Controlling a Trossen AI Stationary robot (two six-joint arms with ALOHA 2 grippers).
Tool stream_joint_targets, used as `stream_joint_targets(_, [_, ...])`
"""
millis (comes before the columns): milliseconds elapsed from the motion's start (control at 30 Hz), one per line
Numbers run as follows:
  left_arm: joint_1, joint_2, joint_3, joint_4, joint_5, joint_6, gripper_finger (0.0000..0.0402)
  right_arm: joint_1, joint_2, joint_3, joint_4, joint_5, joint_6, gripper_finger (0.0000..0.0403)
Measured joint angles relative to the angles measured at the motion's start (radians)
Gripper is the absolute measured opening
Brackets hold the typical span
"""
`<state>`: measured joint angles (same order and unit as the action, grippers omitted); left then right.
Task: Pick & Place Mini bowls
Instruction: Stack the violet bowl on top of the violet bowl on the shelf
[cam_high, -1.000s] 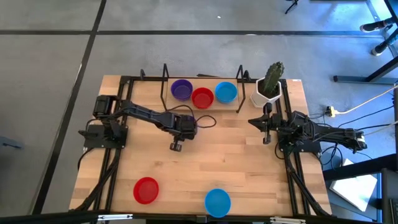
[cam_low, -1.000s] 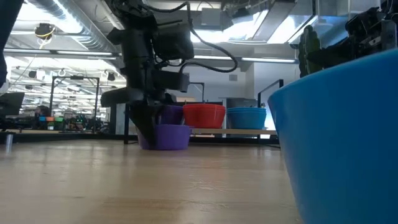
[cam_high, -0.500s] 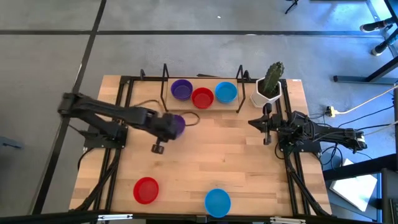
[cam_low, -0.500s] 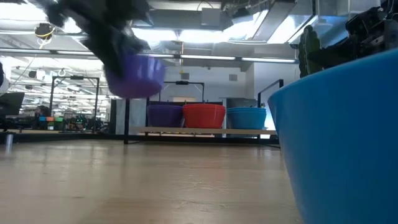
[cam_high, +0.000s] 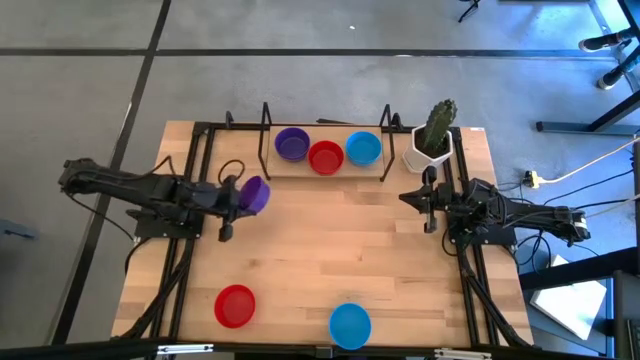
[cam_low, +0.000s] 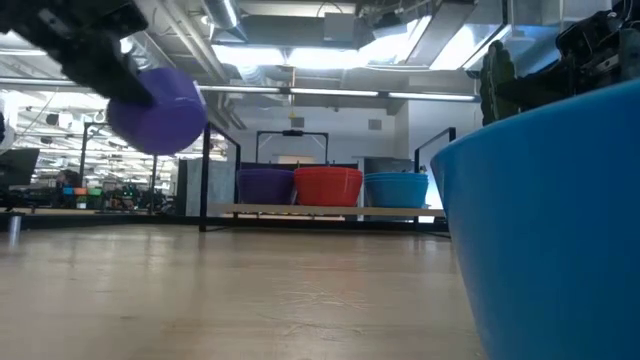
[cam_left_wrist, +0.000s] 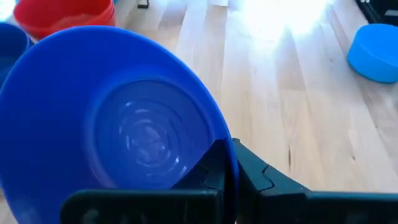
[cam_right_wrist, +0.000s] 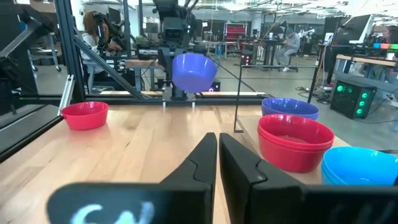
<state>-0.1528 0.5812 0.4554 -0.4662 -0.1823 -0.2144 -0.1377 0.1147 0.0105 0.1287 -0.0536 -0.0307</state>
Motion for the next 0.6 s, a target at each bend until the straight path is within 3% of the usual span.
stream_joint_targets(333, [-0.083,-0.054,-0.130,0.214,-0.072,-0.045,0.0004,0.000,0.001,0.000,-0.009,0.000,0.002,0.0021])
stream_joint_targets(600, [-0.143,-0.073,-0.327,0.514,-0.068,0.068,0.0004,0.000,0.001,0.000,-0.062,0.000,0.005,0.0021])
